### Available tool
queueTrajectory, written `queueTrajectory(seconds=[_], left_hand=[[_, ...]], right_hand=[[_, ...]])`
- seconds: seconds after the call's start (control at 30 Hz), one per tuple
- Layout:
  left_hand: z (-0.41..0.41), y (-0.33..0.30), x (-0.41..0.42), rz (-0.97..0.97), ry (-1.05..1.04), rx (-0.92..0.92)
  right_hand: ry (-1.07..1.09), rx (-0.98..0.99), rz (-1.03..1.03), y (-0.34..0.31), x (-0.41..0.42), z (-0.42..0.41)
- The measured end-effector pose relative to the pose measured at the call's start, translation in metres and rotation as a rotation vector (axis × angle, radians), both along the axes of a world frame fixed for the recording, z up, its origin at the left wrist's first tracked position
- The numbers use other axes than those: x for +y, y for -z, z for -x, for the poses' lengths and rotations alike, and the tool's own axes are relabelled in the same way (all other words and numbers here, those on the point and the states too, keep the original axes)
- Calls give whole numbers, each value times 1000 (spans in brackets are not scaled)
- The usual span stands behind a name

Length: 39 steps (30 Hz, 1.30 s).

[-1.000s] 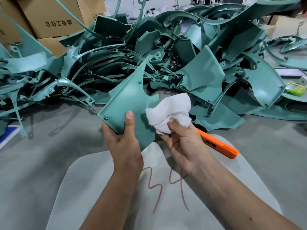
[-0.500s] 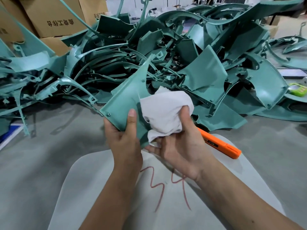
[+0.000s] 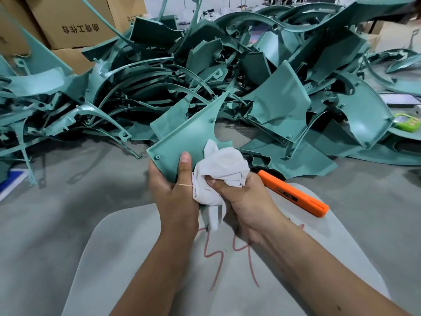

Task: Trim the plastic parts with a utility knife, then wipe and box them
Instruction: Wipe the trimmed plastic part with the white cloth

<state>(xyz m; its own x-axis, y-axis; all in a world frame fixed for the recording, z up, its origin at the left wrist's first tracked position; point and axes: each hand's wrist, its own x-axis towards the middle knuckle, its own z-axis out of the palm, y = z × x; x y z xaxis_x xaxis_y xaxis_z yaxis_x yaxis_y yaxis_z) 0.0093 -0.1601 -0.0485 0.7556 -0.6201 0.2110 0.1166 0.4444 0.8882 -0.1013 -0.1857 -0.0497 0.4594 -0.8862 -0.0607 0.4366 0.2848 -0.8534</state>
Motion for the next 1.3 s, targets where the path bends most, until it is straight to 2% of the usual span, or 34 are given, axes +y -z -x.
queueTrajectory(seconds=[0.17,0.4,0.53,0.67,0.9,1.17,1.3], left_hand=[[-13,-12,-3,-74,49,-107],[-37,-18,5,-87,153,-79],[-40,-20,7,-65,133,4],[-33,-17,6,-93,156,-5],[-38,-20,6,-129,309,-128],[-54,-24,16,-179,602,-6],[-67,-21,21,-183,647,20]], right_hand=[[2,132,186,-8,-10,15],[-221,233,288,-17,-27,40],[-49,89,134,-18,-35,40],[-89,-40,56,-15,-22,27],[-90,77,193,-15,-26,34],[-169,-39,259,-20,-29,38],[60,-184,-19,-22,-44,42]])
